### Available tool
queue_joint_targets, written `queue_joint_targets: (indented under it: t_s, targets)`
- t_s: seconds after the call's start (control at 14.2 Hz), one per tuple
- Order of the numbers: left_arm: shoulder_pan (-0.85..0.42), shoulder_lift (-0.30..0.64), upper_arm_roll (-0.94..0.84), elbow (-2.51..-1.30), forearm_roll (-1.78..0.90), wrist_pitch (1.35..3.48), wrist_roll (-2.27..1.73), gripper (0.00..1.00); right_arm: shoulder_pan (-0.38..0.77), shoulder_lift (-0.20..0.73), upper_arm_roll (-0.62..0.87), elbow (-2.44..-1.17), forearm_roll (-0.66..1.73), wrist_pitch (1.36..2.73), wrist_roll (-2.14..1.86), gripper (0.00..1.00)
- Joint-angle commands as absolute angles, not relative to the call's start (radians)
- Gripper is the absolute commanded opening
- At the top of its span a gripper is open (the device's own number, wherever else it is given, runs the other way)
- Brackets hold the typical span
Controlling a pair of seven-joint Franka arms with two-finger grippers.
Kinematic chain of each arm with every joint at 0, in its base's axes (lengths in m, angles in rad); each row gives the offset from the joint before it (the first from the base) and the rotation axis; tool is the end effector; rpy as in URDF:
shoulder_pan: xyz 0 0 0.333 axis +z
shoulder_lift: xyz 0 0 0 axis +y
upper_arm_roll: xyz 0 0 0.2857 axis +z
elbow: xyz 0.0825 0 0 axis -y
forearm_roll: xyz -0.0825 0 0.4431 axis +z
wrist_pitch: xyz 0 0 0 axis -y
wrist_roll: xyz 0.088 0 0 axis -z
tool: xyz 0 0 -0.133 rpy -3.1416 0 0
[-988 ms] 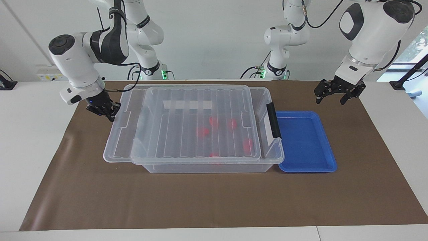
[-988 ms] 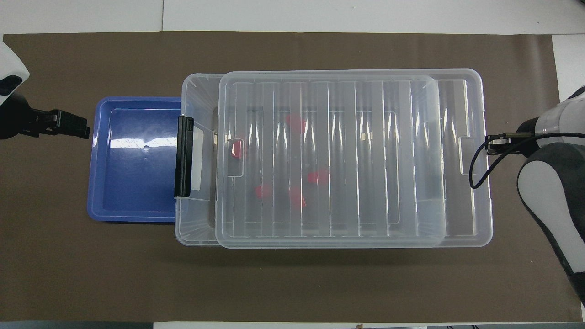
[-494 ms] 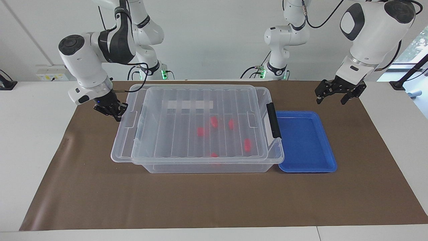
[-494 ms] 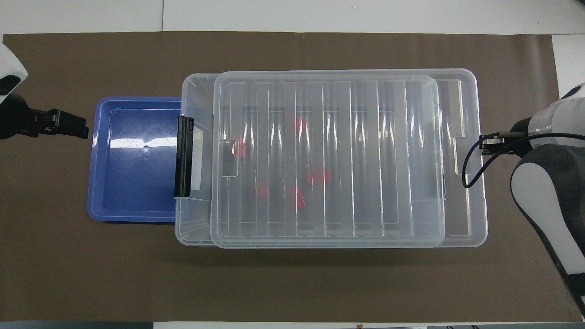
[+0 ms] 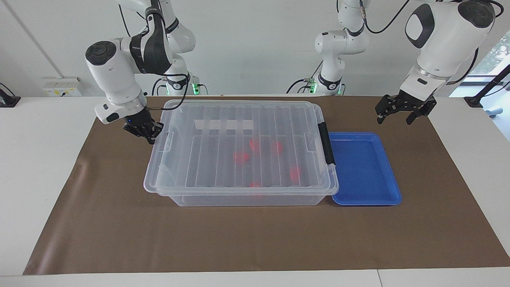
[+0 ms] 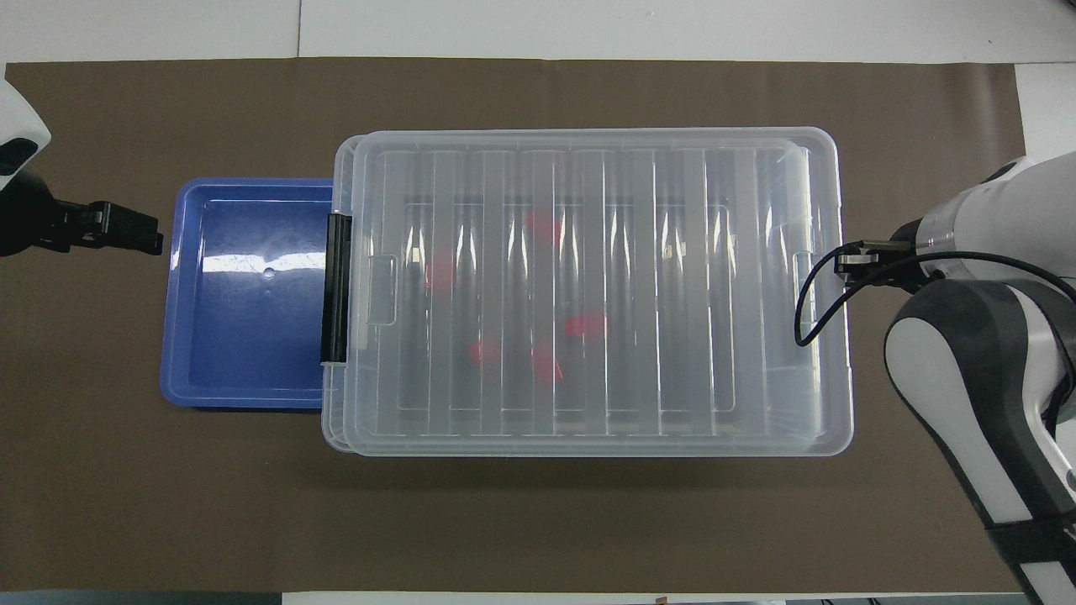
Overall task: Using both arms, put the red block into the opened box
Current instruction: 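Push the clear lid away from the right gripper to close the box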
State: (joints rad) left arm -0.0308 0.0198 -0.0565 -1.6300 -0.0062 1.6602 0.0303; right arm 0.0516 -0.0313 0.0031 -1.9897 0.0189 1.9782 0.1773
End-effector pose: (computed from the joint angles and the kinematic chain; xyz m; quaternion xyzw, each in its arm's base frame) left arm 0.6233 -0.0551 0.5322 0.9983 -0.0585 0.0051 0.0038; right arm 0.6046 0.0348 0.3988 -0.9978 0.0649 -0.0088 0.0097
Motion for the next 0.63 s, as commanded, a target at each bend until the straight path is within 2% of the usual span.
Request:
queue_joint_targets:
  t_s: [0.0,0.56]
  targets:
    - [-0.021,-0.002,-0.058,-1.649,-0.02,1.658,0.041,1.0,0.057,-0.043,0.005,-2.006,0.038,1.993,0.195,0.0]
    - [-0.021,-0.002,-0.057,-1.649,-0.02,1.658,0.041,1.0,0.055,-0.038,0.005,-1.988,0.038,1.974,0.19,0.0]
